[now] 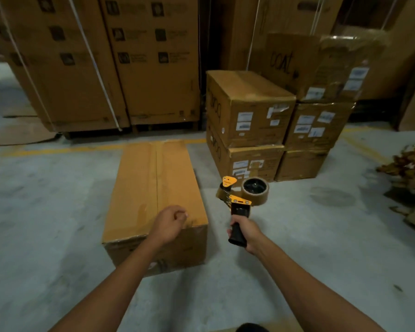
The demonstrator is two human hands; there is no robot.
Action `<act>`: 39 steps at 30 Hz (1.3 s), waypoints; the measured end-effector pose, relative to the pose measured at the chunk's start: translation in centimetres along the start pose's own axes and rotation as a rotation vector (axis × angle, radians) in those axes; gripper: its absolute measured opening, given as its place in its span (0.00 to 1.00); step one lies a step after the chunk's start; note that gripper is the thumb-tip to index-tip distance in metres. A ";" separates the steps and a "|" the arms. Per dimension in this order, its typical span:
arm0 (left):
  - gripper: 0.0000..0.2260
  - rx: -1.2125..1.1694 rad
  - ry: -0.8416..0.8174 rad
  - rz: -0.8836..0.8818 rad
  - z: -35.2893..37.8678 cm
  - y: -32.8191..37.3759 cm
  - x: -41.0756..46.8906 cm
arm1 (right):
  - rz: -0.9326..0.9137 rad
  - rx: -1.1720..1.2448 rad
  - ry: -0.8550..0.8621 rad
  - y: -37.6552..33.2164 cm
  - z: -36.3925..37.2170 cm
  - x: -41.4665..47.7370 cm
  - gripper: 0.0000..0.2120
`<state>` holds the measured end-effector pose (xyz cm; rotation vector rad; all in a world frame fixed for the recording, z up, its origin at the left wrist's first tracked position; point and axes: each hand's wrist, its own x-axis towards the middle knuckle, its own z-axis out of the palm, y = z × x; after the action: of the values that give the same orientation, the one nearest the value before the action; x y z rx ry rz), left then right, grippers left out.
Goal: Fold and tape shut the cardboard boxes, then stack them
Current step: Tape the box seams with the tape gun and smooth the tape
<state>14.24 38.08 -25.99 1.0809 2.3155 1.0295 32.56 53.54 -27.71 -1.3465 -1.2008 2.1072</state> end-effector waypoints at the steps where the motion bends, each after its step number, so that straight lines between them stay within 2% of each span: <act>1: 0.05 -0.084 0.030 -0.041 -0.5 0.5 -0.8 | -0.039 -0.058 -0.016 -0.8 0.6 -1.3 0.06; 3: 0.07 -0.249 0.100 -0.079 -1.7 1.9 -2.4 | -0.125 -0.170 -0.046 -2.0 1.8 -3.9 0.06; 5: 0.04 -0.492 0.177 -0.110 -3.2 4.0 -4.1 | -0.200 -0.273 -0.103 -2.9 3.1 -6.6 0.06; 8: 0.11 -0.854 0.242 -0.199 -6.1 7.2 -6.4 | -0.299 -0.435 -0.180 -3.5 4.9 -10.4 0.05; 11: 0.14 -1.041 0.223 -0.264 -8.6 7.9 -8.2 | -0.410 -0.523 -0.260 -3.8 6.5 -13.7 0.11; 14: 0.16 -1.205 0.204 -0.242 -9.9 6.8 -10.0 | -0.456 -0.584 -0.310 -3.9 7.7 -16.1 0.19; 20: 0.14 -1.510 0.292 -0.276 -12.0 4.3 -13.2 | -0.520 -0.654 -0.383 -2.8 9.3 -17.7 0.19; 23: 0.09 -1.552 0.274 -0.360 -12.9 3.4 -14.3 | -0.561 -0.633 -0.416 -2.2 10.0 -18.3 0.19; 26: 0.09 -1.530 0.170 -0.447 -13.8 2.8 -15.1 | -0.576 -0.624 -0.434 -2.1 10.6 -18.8 0.17; 31: 0.28 -1.484 -0.147 -0.530 -14.9 1.8 -15.8 | -0.588 -0.651 -0.467 -2.4 11.2 -19.2 0.15; 33: 0.32 -1.430 -0.250 -0.525 -15.1 1.2 -16.0 | -0.596 -0.672 -0.466 -2.4 11.3 -19.1 0.15; 35: 0.29 -1.385 -0.295 -0.508 -15.2 0.8 -16.1 | -0.604 -0.686 -0.469 -2.3 11.2 -18.8 0.15; 36: 0.24 -1.363 -0.291 -0.500 -15.2 0.8 -16.2 | -0.606 -0.690 -0.472 -2.3 11.1 -18.7 0.15; 38: 0.13 -1.308 -0.220 -0.486 -15.1 0.7 -16.1 | -0.608 -0.691 -0.478 -2.3 11.0 -18.5 0.15; 39: 0.10 -1.281 -0.169 -0.481 -15.2 0.6 -15.9 | -0.612 -0.696 -0.484 -2.3 10.9 -18.4 0.14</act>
<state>15.48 19.03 -15.02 0.0698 1.1745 1.6723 31.58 37.37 -13.61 -0.5187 -2.3345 1.6438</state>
